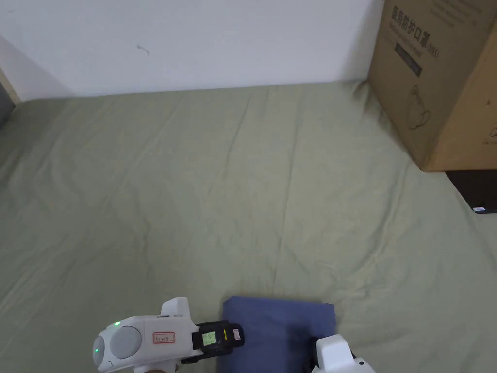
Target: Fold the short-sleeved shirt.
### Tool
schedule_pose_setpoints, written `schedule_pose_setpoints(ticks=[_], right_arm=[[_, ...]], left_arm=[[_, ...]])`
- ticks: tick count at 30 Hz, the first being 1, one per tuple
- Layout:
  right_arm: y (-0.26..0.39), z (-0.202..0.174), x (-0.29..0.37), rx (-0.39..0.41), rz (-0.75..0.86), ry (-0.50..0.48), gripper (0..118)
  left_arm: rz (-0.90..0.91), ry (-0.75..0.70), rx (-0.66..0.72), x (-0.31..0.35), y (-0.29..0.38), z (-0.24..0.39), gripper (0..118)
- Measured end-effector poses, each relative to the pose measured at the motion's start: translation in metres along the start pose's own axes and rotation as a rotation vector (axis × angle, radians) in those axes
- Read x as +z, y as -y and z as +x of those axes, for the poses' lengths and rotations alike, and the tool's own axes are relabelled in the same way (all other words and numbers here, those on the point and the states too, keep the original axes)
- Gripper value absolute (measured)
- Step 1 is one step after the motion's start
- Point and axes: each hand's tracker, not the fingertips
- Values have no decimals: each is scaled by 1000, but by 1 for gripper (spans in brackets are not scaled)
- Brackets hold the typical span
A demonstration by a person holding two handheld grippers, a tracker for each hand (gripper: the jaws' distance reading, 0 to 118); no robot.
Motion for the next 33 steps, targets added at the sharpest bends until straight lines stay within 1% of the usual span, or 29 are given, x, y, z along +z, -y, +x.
schedule_pose_setpoints(ticks=[1, 2, 3, 4, 5, 6, 8, 9, 12, 13, 15, 19, 25, 27, 33], right_arm=[[0, 1, 0, -4, 0, -2, 0], [0, 1, 0, -7, 0, -5, 0], [0, 1, 0, -7, 0, -6, 0], [0, 2, 0, -7, 0, -7, 0], [0, 2, 0, -5, -1, -7, 0], [0, 2, 0, -5, -2, -9, 0], [-1, 4, 0, -12, -4, -17, 0], [-3, 6, 1, -18, -5, -24, 0], [-13, 10, 6, -22, -18, -44, 0], [-18, 10, 9, -16, -15, -47, 0], [-30, 10, 17, 6, 31, -42, 0], [-63, 7, 34, -1, 136, -47, 0], [-116, -11, 43, 24, 255, -64, 0], [-131, -20, 41, 44, 285, -70, 0], [-166, -48, 17, 88, 313, -98, 0]], left_arm=[[-34, 9, -21, -5, 0, 0, 70], [-48, 28, -26, -9, -1, -2, 60], [-49, 39, -22, -11, -2, -3, 45], [-53, 77, 2, -11, -3, -4, 38], [-71, 80, 28, -14, -4, -5, 35], [-64, 54, 27, -15, -5, -6, 32], [-58, 49, 19, -12, -2, -1, 24], [-40, 27, -2, -10, 0, 4, 22], [-20, -35, -74, -2, 1, 20, 20], [-11, -28, -89, 1, 0, 23, 20], [-10, -26, -94, 12, -9, 24, 19], [31, -113, -185, 52, -36, 9, 19], [83, -334, -201, 147, -91, -64, 19], [102, -421, -176, 178, -108, -95, 19], [122, -594, -96, 260, -143, -175, 19]])
